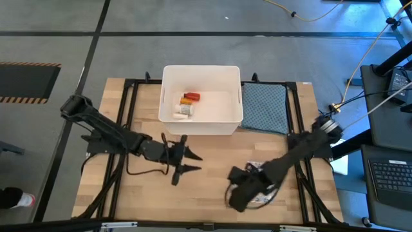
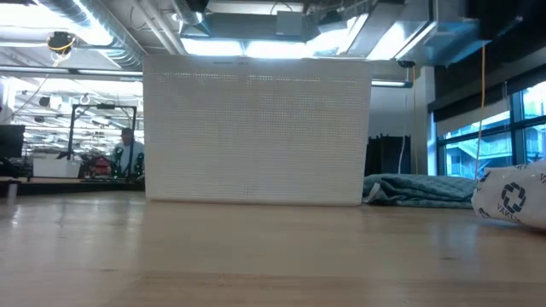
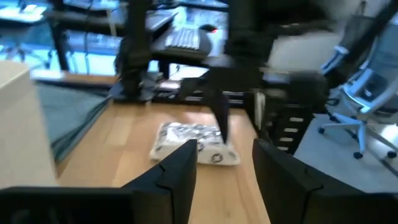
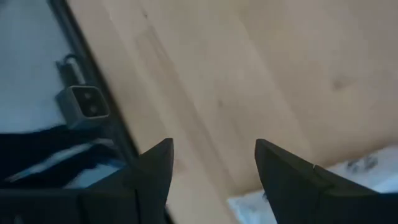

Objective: Pick & place medical supplies in basket/bin
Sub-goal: Put the white mailer bag into the white bin

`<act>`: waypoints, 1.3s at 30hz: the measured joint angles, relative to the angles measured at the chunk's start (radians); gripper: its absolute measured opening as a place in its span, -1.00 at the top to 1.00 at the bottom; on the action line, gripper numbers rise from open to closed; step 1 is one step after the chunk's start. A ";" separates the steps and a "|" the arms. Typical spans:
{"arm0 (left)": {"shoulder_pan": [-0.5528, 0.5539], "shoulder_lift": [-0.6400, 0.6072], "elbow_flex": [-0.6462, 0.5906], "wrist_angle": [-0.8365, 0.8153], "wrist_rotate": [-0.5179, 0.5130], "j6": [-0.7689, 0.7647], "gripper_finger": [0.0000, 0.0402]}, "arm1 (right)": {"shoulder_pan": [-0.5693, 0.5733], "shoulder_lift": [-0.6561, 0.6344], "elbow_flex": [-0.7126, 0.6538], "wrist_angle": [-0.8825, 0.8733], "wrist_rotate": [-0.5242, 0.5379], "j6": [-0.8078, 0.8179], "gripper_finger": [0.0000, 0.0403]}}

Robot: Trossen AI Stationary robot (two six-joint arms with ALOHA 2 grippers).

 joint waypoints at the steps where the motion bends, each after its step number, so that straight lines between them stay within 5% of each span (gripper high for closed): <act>1: -0.012 0.018 0.000 0.030 -0.006 0.021 0.26 | 0.014 -0.042 -0.058 0.034 0.009 0.037 -0.09; 7: -0.062 0.130 0.009 0.154 -0.072 0.031 0.30 | 0.111 -0.272 -0.362 0.073 0.108 0.341 0.02; 13: -0.061 0.273 0.045 0.154 -0.133 -0.047 0.32 | 0.188 -0.349 -0.540 0.104 0.115 0.556 0.08; 21: -0.019 0.523 0.160 0.150 -0.081 -0.169 0.37 | 0.273 -0.352 -0.568 -0.009 0.115 0.805 0.10; 26: -0.002 0.638 0.277 0.156 -0.024 -0.164 0.41 | 0.336 -0.346 -0.568 -0.125 0.021 1.040 0.10; 34: 0.015 0.729 0.402 0.150 0.028 -0.120 0.48 | 0.348 -0.300 -0.590 -0.164 -0.031 1.065 0.10; 39: 0.021 0.730 0.409 0.143 0.027 -0.127 0.49 | 0.348 -0.269 -0.696 0.009 -0.112 1.085 0.10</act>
